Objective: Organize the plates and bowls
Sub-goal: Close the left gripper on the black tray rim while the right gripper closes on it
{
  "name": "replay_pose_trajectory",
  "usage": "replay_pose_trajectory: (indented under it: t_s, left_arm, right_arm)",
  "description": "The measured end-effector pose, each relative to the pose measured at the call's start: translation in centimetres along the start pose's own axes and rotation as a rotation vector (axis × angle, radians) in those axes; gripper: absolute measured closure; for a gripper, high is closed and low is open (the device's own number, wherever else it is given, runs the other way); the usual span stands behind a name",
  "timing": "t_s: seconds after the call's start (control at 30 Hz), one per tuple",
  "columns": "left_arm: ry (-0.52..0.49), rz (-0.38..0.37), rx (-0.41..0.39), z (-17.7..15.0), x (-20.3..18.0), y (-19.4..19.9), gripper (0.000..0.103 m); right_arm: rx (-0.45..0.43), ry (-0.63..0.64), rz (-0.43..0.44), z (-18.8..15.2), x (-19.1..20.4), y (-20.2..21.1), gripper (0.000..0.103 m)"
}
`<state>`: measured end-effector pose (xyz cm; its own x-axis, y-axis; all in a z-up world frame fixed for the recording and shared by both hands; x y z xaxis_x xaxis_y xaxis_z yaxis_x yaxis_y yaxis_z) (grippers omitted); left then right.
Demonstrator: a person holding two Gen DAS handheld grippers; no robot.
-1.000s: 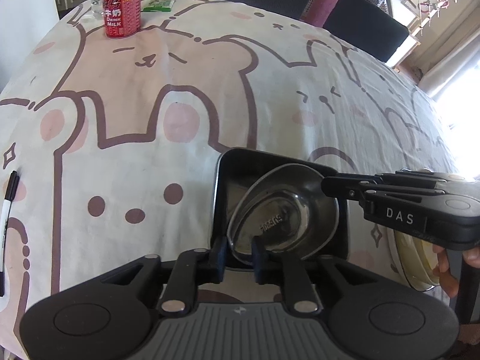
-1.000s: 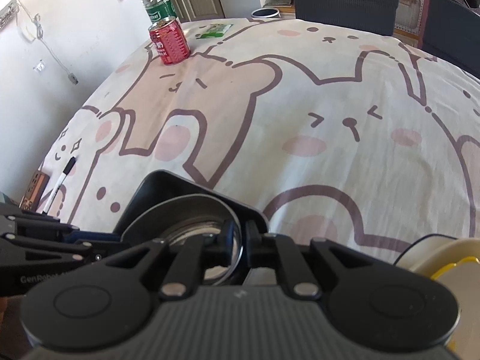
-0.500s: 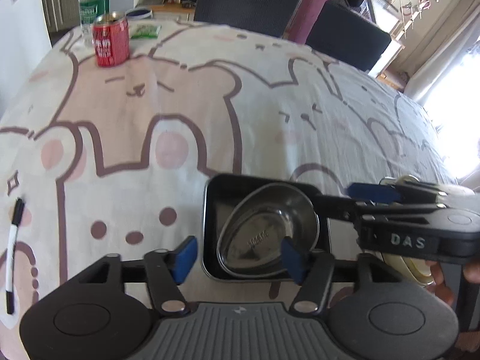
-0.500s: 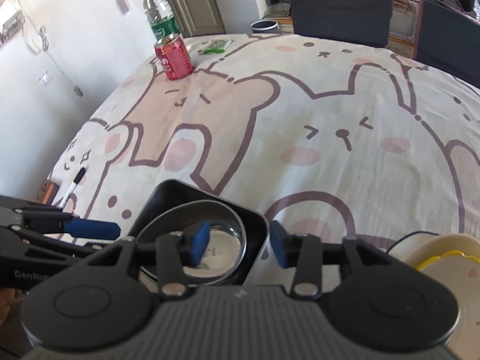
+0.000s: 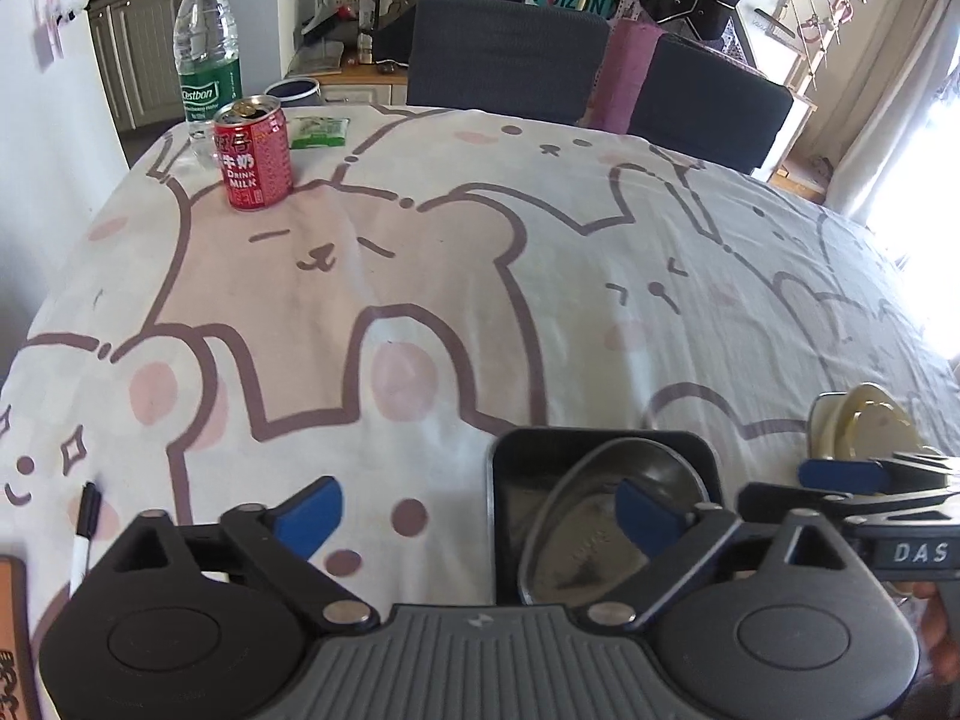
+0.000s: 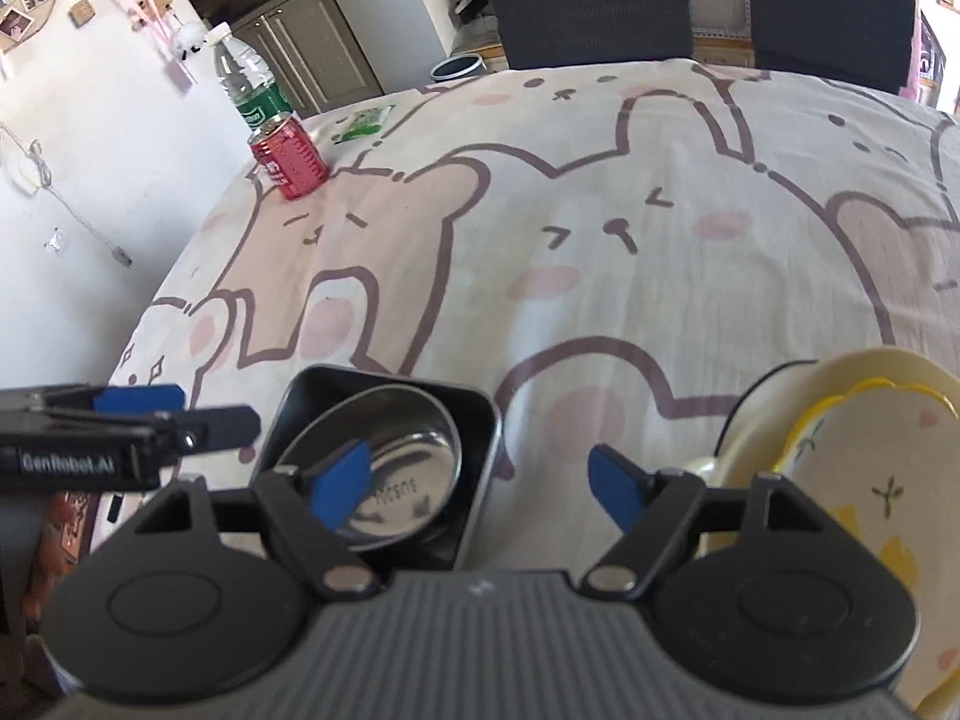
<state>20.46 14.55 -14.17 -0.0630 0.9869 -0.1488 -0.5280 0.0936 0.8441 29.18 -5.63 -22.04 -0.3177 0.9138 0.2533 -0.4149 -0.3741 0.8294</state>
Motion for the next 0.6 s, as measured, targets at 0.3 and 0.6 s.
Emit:
replay_pose_trajectory:
  t_s: [0.3, 0.6]
  left_arm:
    - [-0.014, 0.053, 0.037, 0.3, 1.5, -1.3, 0.002]
    - [-0.081, 0.049, 0.099, 0.0, 0.2, -2.2, 0.045]
  right_arm:
    - [0.052, -0.074, -0.017, -0.5, -0.6, -1.0, 0.023]
    - [0.095, -0.108, 0.004, -0.6, -0.8, -1.4, 0.076]
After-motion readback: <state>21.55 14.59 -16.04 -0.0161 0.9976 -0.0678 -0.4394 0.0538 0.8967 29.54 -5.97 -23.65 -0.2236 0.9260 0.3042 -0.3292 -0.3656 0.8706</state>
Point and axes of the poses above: each gripper's, at about its wrist camera, not at the fingertips, and y roughly against the way its jaws point, x to its left, z to its top, the point moved 6 cm from there along -y, roughly the way its jaws point, and after that the axes turned 3 degrees about y, right-handed, at the moved point
